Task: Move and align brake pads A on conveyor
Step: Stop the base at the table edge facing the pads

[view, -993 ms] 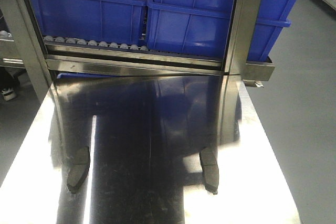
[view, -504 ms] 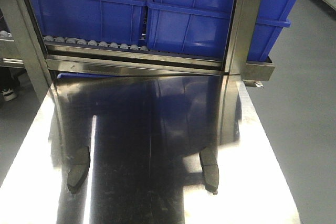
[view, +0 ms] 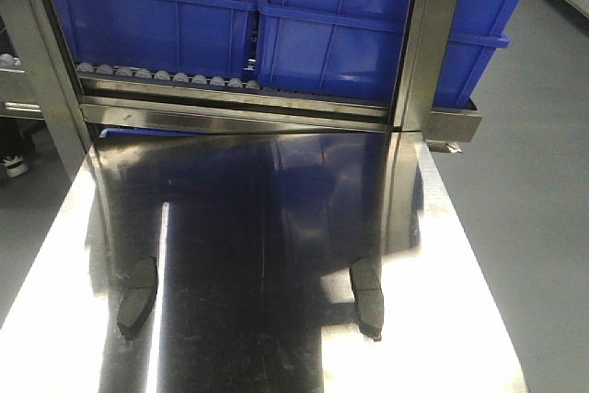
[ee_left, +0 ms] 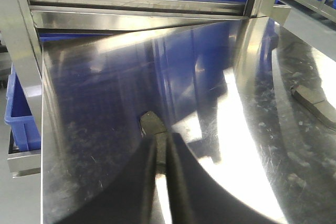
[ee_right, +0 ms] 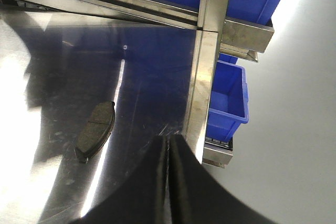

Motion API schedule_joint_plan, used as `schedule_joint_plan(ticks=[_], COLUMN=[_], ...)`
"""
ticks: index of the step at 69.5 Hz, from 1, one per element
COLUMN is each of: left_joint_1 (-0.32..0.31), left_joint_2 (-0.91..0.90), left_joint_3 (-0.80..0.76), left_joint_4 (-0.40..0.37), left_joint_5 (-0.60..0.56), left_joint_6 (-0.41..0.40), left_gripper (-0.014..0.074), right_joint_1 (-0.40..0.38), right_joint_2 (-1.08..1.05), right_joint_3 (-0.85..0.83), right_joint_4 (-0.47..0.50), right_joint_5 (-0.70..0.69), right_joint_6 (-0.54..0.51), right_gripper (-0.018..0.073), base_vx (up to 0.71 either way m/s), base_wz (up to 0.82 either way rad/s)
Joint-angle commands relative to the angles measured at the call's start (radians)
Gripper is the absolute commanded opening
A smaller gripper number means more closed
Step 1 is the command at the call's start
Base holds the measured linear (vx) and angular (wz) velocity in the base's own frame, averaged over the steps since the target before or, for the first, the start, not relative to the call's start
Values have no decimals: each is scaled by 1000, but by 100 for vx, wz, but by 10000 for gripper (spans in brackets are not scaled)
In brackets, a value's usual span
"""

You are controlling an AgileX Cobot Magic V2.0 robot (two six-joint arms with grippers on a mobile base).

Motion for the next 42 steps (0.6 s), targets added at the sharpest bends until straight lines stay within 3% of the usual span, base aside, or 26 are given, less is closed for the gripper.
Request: schedule_joint_plan(ticks=[1,16,23,42], left_joint_1=[-3,-3,-3,-3], left_joint_2=[11,11,11,11], left_joint_3=[-25,-25,-25,-26], left_joint_4=[5,5,5,-8], left_joint_5=[-75,-75,-74,-96], left_joint_6=[-4,-4,-4,-14], left_gripper=[161,581,715,685], right_joint_1=[0,0,0,0], right_joint_2=[9,9,9,9], right_joint_3=[-25,-25,-25,-25], right_joint_4=[2,2,2,2], right_joint_5=[-70,-70,-70,-70], right_joint_6=[-6,-6,-6,-6], right_gripper=[-7,-7,-7,-7], base_vx=[0,0,0,0], base_wz=[0,0,0,0])
